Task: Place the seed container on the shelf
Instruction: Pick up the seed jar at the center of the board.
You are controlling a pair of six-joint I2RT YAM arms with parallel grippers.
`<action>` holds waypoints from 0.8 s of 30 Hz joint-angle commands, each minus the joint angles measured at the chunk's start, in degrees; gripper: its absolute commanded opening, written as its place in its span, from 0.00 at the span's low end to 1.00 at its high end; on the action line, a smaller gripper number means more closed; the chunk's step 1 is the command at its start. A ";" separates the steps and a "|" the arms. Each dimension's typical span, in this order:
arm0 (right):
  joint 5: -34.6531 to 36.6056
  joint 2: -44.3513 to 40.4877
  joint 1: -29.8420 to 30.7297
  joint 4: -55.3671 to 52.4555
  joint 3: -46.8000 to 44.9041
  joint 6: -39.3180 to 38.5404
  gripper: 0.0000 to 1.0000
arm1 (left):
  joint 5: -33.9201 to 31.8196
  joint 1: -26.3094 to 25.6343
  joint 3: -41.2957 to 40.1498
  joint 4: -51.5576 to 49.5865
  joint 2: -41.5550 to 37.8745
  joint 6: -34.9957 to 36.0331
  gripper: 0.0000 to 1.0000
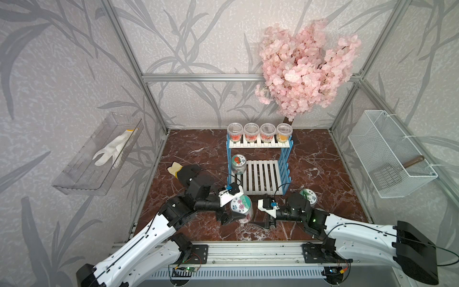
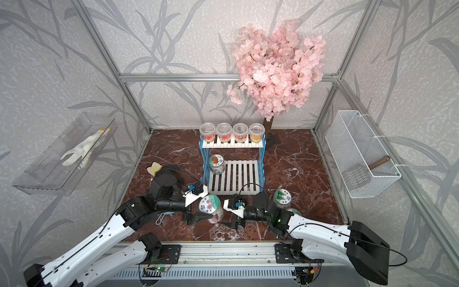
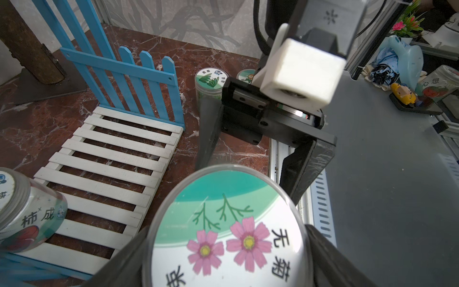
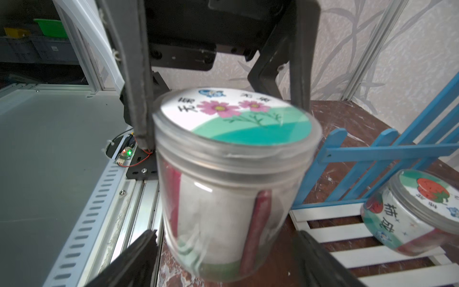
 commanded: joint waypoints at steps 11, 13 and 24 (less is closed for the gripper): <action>-7.74 10.55 -0.24 16.29 3.89 10.37 0.86 | 1.92 0.13 -0.93 1.47 -2.37 1.51 0.82; -7.61 11.04 -0.25 15.96 4.34 10.54 0.85 | 1.75 0.09 -0.92 1.59 -2.34 1.27 0.82; -10.37 12.70 -0.18 15.40 6.12 12.07 0.98 | 0.90 0.11 -1.04 1.92 -2.79 0.82 0.80</action>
